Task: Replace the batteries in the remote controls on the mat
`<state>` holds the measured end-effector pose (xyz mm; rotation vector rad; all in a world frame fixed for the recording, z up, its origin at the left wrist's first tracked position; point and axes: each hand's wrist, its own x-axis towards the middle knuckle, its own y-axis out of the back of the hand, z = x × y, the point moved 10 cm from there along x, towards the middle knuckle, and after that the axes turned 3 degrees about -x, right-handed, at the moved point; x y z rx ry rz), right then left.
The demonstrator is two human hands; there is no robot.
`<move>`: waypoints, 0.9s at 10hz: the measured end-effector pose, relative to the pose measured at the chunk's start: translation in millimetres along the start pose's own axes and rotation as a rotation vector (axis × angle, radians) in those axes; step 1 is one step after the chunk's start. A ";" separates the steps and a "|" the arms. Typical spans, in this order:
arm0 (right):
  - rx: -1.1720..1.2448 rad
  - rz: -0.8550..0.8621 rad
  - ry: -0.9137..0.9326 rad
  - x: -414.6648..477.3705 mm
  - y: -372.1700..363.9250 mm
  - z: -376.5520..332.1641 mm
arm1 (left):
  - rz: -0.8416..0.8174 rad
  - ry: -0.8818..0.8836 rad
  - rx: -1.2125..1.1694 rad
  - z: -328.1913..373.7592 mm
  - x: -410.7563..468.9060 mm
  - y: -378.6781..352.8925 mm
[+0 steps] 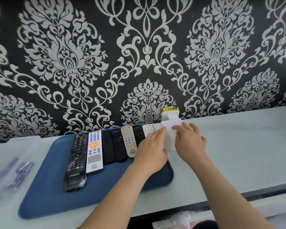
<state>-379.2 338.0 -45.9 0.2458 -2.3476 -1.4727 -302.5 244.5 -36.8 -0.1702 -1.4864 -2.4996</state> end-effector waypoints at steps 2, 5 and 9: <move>0.086 0.115 0.176 -15.5 14.0 -51.1 | 0.194 0.132 0.088 -48.5 -39.2 71.6; -0.299 -0.399 0.433 -56.7 -76.3 -122.3 | -0.259 0.497 0.356 -179.1 -124.5 64.4; 0.157 -0.130 0.394 -61.1 -23.4 -123.1 | 0.528 0.225 -0.205 -125.2 -161.2 162.7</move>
